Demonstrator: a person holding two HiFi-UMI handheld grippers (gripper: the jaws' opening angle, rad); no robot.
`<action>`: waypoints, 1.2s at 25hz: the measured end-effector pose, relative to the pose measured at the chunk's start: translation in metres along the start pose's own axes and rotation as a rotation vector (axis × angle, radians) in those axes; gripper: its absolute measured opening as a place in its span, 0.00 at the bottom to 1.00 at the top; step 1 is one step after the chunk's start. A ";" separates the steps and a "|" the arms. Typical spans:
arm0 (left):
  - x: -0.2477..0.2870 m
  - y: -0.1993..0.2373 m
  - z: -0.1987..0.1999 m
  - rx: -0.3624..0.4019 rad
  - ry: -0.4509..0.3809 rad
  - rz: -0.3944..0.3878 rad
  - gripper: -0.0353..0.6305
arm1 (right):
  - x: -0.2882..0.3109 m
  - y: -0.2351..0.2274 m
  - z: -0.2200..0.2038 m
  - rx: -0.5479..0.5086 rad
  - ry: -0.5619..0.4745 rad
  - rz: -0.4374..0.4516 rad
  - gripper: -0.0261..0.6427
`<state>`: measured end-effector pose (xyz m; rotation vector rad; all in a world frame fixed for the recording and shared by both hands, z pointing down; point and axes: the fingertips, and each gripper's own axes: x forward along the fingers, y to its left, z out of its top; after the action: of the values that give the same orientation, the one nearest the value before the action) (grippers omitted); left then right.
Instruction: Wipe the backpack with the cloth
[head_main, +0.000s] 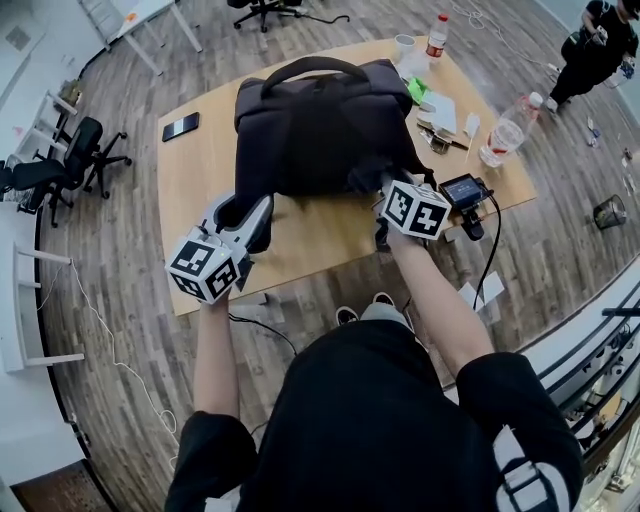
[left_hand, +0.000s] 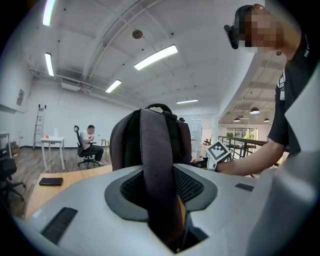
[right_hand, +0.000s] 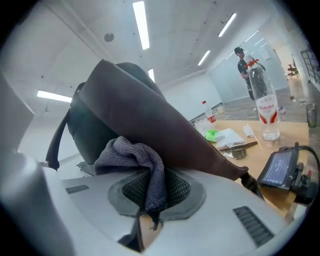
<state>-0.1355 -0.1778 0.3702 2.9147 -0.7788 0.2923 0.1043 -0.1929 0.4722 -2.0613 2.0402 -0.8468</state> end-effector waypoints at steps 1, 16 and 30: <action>0.001 0.002 -0.001 0.011 0.002 0.002 0.29 | -0.002 -0.005 0.002 -0.017 -0.005 -0.008 0.11; -0.018 0.057 0.020 0.166 -0.097 0.014 0.35 | -0.095 0.028 -0.026 -0.557 0.026 0.179 0.11; 0.141 0.191 0.132 0.373 -0.009 0.142 0.08 | -0.064 0.049 0.052 -0.468 -0.133 0.109 0.11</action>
<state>-0.0908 -0.4309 0.2827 3.2077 -1.0358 0.4858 0.0890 -0.1513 0.3869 -2.1148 2.4205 -0.2167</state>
